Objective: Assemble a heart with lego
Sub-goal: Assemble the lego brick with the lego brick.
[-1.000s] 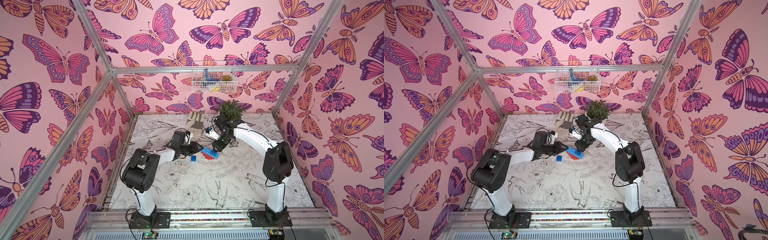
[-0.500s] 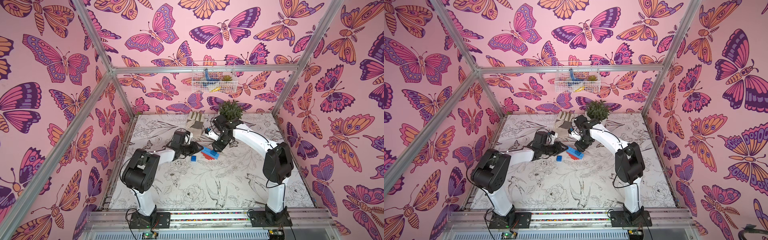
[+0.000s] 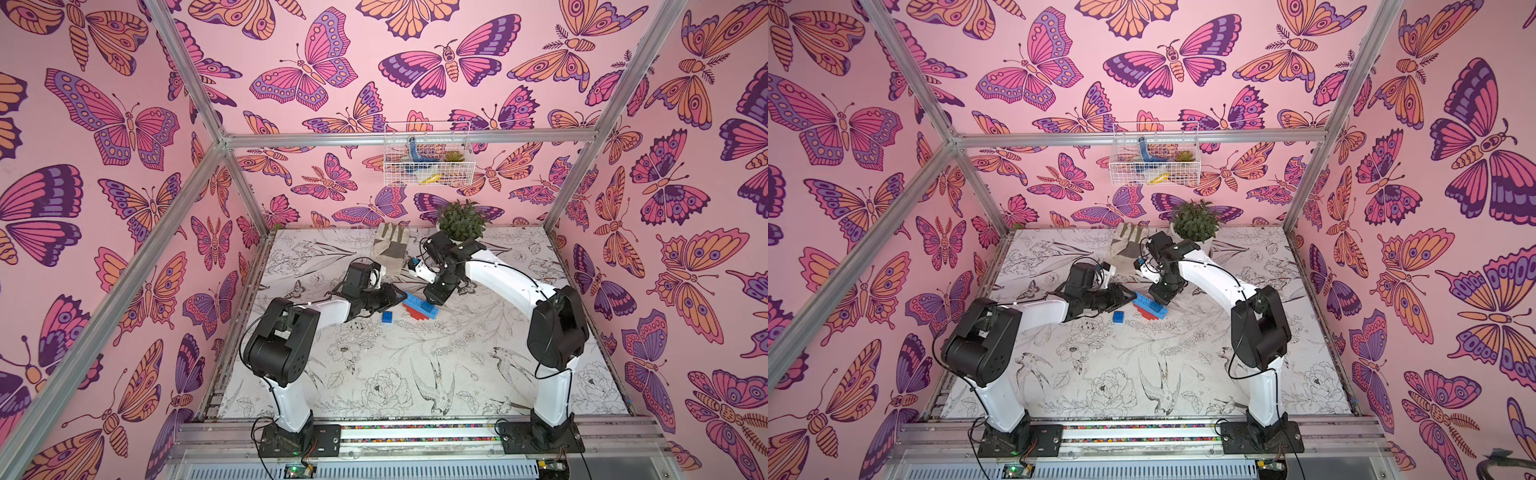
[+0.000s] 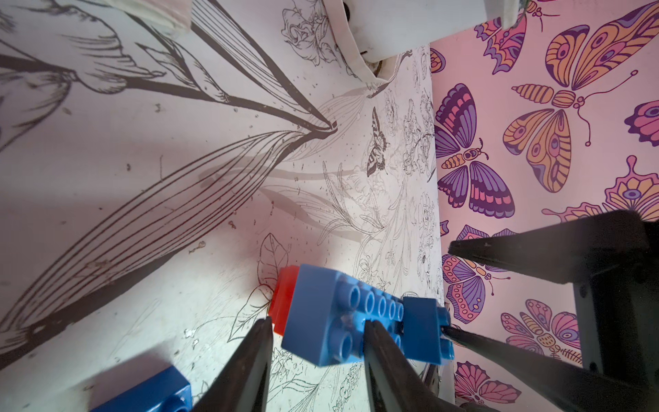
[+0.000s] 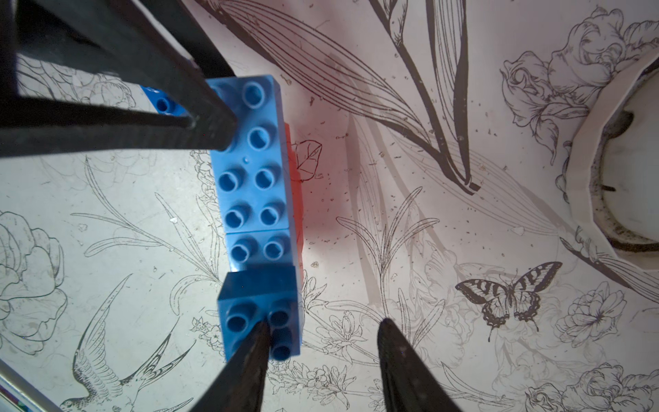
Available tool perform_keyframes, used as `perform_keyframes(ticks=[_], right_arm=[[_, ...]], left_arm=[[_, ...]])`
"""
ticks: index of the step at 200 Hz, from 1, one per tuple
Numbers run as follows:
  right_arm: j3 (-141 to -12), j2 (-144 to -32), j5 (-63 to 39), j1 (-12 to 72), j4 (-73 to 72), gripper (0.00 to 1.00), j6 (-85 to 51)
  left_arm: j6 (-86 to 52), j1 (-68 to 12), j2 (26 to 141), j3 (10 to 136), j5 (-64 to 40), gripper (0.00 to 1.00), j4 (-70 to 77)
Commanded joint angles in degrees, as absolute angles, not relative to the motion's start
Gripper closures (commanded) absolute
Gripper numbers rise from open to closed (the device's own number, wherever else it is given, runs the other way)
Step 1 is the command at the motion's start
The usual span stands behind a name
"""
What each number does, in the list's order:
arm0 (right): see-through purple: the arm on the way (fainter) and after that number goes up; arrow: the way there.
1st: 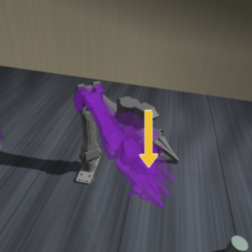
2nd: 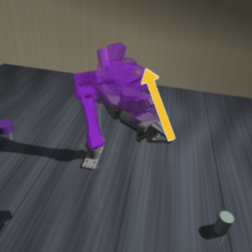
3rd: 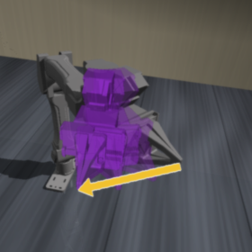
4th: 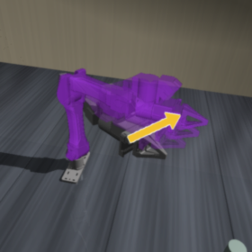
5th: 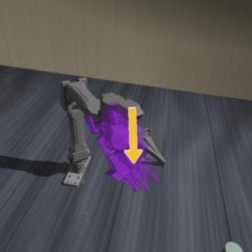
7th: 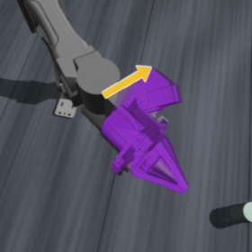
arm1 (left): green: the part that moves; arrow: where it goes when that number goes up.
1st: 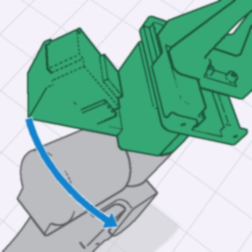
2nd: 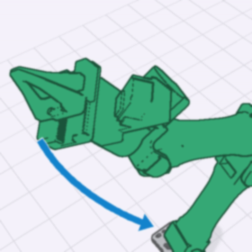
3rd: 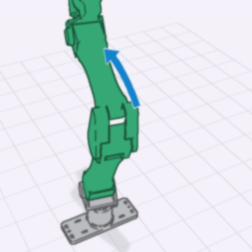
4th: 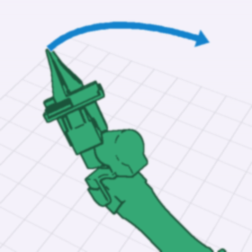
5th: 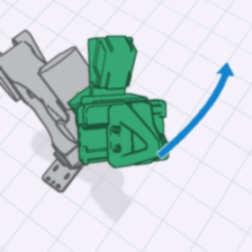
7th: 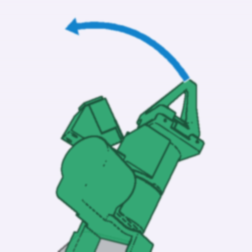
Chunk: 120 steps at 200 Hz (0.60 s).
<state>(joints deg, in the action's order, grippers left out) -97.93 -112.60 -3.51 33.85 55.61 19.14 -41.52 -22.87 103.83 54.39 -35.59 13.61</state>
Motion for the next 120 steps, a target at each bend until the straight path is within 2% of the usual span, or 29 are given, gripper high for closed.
perform_keyframes(ticks=[1, 86, 120], right_arm=[[-96.18, -114.35, -2.85, 34.58, 59.26, 0.48, 20.82], [-97.52, -118.25, -0.33, 35.92, 60.08, 0.5, 21.06], [-95.93, -116.56, 0.27, 36.97, 58.2, 0.51, 21.63]], left_arm=[[-41.79, -22.91, 103.97, 53.51, -32.93, 0.54, 9.46], [-42.44, -23.37, 104.25, 53.72, -32.99, 0.54, 9.45], [-42.54, -23.33, 104.24, 53.7, -32.91, 0.54, 9.49]])
